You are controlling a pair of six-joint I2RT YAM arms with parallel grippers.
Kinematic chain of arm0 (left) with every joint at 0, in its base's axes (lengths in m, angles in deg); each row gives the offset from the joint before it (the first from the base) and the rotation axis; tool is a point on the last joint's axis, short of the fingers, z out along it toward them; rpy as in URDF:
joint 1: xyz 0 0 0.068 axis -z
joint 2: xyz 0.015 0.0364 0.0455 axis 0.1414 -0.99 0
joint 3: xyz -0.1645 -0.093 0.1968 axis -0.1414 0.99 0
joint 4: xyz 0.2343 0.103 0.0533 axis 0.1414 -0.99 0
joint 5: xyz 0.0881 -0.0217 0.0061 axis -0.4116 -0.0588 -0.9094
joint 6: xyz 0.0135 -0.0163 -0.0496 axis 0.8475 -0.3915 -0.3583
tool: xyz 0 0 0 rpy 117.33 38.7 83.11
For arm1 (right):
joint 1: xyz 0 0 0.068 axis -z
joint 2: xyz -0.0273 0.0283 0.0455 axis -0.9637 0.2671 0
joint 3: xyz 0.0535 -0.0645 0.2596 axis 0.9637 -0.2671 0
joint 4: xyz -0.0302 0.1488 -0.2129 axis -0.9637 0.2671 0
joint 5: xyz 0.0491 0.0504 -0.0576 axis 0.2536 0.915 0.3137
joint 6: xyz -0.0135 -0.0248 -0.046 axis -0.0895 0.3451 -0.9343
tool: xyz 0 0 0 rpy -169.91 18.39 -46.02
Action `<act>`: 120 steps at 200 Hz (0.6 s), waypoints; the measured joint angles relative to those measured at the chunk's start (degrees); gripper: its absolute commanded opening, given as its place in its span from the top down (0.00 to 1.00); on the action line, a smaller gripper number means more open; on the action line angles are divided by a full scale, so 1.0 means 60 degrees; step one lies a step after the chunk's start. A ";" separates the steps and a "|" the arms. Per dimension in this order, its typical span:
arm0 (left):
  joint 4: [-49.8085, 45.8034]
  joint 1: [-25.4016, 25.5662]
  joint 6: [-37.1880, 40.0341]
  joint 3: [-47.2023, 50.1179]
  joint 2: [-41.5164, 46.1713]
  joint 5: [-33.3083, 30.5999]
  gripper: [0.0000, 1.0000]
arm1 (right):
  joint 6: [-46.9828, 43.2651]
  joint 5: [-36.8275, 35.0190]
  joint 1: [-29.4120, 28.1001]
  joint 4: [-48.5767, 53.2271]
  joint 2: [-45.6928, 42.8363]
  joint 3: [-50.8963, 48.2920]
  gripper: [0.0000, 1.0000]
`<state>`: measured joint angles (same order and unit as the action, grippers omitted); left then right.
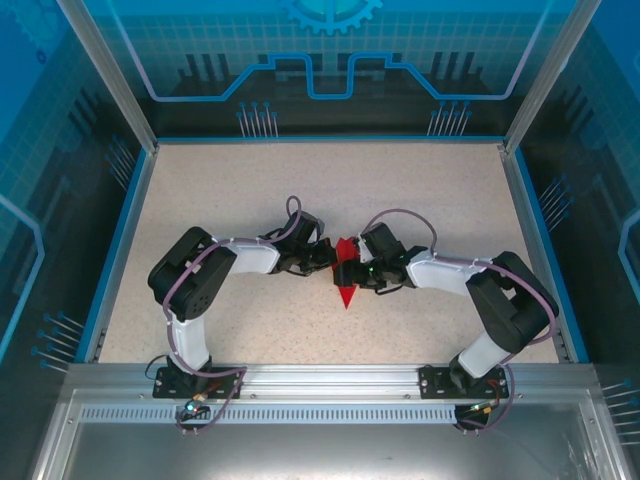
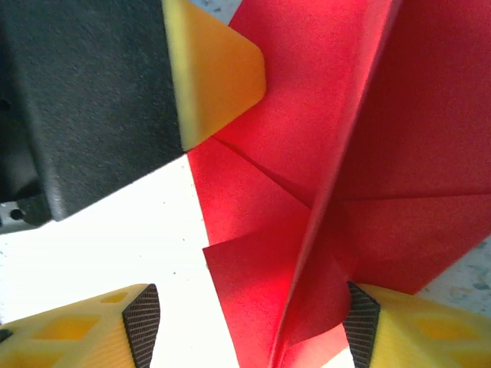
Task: Fold a paper plane with a square sheet of paper (pick it up from the middle)
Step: Move the paper plane to the center of the table.
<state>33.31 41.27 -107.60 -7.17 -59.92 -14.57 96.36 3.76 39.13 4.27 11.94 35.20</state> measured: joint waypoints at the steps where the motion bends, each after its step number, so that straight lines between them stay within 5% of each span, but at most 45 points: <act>1: 0.0000 0.0000 0.0004 0.0000 -0.0004 0.0000 1.00 | 0.0007 0.0000 0.0000 -0.0004 0.0000 0.0000 0.31; 120: 0.0015 0.0000 0.0000 0.0000 0.0000 0.0004 1.00 | 0.0856 0.0091 0.0011 -0.1341 -0.0076 -0.0382 0.32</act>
<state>33.40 41.27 -107.60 -7.17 -59.92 -14.55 101.49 4.31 39.20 -3.77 11.48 32.91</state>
